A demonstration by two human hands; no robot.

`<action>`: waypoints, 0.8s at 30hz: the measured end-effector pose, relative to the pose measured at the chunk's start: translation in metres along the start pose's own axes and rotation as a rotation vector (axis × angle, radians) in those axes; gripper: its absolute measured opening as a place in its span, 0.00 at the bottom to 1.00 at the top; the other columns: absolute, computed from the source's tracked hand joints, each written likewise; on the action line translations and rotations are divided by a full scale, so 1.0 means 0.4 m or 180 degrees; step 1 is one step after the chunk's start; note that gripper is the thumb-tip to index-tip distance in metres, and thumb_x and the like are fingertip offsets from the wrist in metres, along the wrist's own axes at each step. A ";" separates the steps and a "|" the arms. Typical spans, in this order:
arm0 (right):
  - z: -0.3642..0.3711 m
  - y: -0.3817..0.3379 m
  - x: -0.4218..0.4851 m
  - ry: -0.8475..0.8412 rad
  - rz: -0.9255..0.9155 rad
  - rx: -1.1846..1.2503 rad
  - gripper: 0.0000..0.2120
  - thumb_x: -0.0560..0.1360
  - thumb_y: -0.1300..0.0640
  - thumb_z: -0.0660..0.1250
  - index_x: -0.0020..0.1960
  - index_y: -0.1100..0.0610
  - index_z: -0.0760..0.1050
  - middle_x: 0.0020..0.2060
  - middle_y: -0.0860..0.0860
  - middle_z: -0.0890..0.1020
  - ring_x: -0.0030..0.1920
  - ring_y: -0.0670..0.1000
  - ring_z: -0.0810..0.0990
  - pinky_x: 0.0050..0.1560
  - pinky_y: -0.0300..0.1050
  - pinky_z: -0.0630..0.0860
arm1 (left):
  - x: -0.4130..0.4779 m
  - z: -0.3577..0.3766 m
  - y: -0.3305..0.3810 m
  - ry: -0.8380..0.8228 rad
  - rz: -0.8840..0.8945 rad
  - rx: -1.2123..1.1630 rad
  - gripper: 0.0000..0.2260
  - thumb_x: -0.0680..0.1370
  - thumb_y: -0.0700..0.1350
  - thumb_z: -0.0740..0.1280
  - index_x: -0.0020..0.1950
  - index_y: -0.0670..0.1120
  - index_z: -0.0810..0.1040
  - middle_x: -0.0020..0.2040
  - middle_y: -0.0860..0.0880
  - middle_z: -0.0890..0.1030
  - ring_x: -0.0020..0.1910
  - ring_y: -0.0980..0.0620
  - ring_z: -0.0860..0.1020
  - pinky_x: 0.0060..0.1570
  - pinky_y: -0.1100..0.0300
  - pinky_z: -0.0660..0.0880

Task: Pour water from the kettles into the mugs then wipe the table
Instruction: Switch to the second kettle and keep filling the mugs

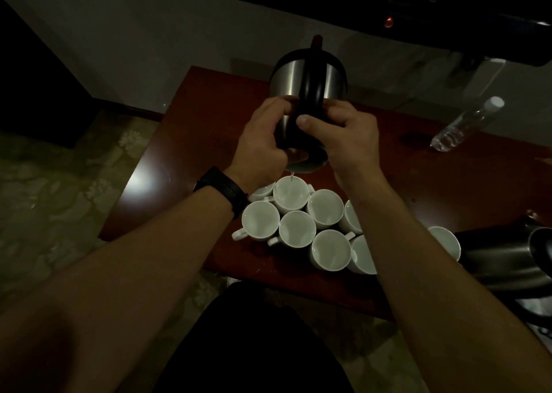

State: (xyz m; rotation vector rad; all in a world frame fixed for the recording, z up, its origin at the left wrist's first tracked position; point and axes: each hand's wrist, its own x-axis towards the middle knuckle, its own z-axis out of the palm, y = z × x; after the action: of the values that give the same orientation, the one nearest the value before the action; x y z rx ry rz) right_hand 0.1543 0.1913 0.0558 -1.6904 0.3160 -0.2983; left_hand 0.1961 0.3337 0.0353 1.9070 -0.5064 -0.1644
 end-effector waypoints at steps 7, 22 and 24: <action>-0.005 0.000 0.002 -0.0002 -0.0020 0.0011 0.05 0.67 0.54 0.76 0.42 0.50 0.84 0.55 0.52 0.85 0.53 0.52 0.86 0.56 0.59 0.83 | 0.001 0.002 0.004 0.0011 -0.0009 0.0018 0.27 0.69 0.30 0.77 0.66 0.37 0.74 0.69 0.42 0.73 0.68 0.42 0.75 0.65 0.42 0.77; -0.009 0.000 0.008 0.0052 0.0027 0.0171 0.04 0.69 0.57 0.77 0.43 0.50 0.85 0.54 0.53 0.85 0.53 0.53 0.86 0.56 0.58 0.83 | 0.006 0.007 0.017 -0.0018 -0.0004 -0.0031 0.27 0.68 0.32 0.75 0.66 0.40 0.75 0.67 0.44 0.74 0.67 0.44 0.75 0.65 0.42 0.76; -0.010 -0.002 0.014 0.0130 0.0137 0.0294 0.04 0.70 0.58 0.77 0.43 0.51 0.85 0.53 0.53 0.86 0.53 0.53 0.86 0.56 0.57 0.83 | 0.014 0.007 0.021 -0.0037 0.0000 -0.0020 0.26 0.69 0.32 0.76 0.66 0.39 0.75 0.67 0.44 0.74 0.66 0.45 0.75 0.66 0.45 0.76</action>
State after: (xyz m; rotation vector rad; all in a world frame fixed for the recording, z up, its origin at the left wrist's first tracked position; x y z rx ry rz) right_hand 0.1581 0.1858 0.0572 -1.5863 0.3631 -0.3114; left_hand 0.1978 0.3265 0.0426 1.9009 -0.5132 -0.1768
